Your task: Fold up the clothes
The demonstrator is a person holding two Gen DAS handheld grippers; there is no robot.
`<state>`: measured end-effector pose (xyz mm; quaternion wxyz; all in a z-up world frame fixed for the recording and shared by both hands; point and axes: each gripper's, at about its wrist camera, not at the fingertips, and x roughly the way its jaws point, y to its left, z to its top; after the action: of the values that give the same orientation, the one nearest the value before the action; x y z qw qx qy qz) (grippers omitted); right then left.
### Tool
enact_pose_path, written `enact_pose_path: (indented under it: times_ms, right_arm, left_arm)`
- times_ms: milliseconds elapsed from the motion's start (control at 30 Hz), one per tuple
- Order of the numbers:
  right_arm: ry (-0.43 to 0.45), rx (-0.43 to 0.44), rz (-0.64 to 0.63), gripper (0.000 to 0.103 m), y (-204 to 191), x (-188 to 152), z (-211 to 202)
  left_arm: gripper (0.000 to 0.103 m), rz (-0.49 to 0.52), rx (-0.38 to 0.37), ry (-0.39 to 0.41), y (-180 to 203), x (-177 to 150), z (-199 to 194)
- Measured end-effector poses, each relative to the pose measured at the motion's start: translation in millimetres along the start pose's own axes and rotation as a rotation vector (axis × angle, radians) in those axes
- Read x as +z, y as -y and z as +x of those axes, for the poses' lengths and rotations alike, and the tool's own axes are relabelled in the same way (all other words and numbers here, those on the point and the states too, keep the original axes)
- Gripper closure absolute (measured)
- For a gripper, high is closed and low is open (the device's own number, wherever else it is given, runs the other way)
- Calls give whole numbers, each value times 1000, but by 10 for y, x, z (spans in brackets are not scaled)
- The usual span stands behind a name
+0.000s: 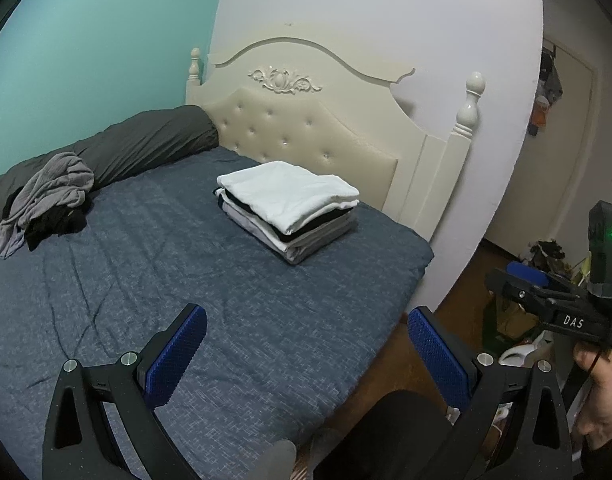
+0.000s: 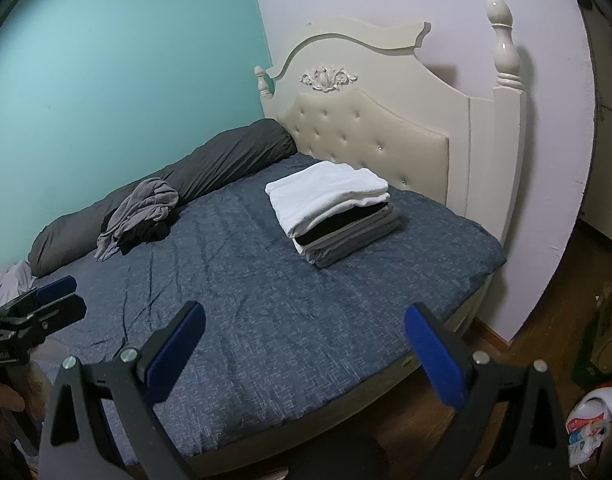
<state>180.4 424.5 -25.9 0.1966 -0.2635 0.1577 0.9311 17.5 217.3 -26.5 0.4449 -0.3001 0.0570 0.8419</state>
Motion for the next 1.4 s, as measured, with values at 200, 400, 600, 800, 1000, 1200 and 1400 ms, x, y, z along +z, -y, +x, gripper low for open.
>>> enact_pose_path:
  times_ms: [200,400,600,800,1000,1200,1400]
  right_arm:
    - [-2,1,3,3,17,-2,4]
    - [-4,0,4,3,22,-8,14]
    - [-4,1,4,3,27,-14,12]
    - [-4,1,7,3,41,-16,8]
    - [-3,1,9,3,32,-9,5]
    - [-6,2,11,3,49,-11,14]
    - [-8,2,12,3,59,-4,32]
  left_arm:
    - [0,-7,-19,1,16,-13,4]
    - [0,-12,-25,-5,31,-27,24]
    - [0,-22,-14,-11,26,-29,39]
    - [0,-21,-1,-6,18,-19,29]
    - [0,-18,3,2,18,-4,19]
    - [0,-20,4,4,9,5,28]
    - [0,-23,6,5,0,13,37]
